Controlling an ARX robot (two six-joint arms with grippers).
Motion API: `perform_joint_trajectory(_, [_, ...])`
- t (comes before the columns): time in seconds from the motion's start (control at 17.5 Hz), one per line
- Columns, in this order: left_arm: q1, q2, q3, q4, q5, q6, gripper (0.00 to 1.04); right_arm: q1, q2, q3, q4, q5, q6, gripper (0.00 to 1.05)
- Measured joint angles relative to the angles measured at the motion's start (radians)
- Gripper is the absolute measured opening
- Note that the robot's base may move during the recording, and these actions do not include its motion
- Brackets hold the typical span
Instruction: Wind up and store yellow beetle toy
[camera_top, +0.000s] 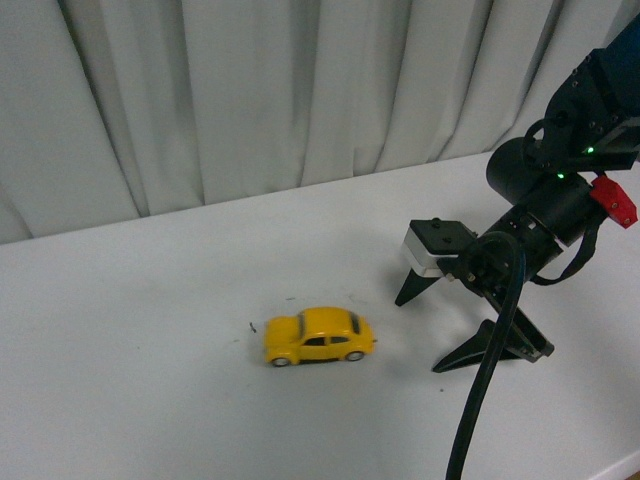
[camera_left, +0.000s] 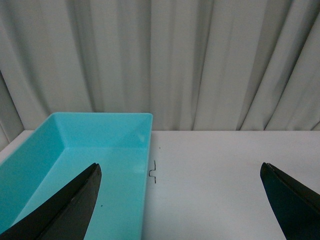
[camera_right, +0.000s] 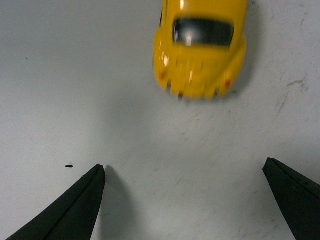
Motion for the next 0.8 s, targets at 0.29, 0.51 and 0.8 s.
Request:
perform_joint_trajectory(0.29, [0.000,0.000,0.000,0.000,0.000,0.000,0.98,0.001,-0.008,0.007,-0.029,0.016,-0.007,0.98])
perform_joint_trajectory(0.51, [0.000,0.000,0.000,0.000,0.000,0.000,0.98,0.002,-0.066,0.010,-0.024,0.000,-0.006,0.98])
perform_joint_trajectory(0.8, [0.000,0.000,0.000,0.000,0.000,0.000,0.98,0.002,-0.204,0.024,-0.032,-0.037,-0.006,0.98])
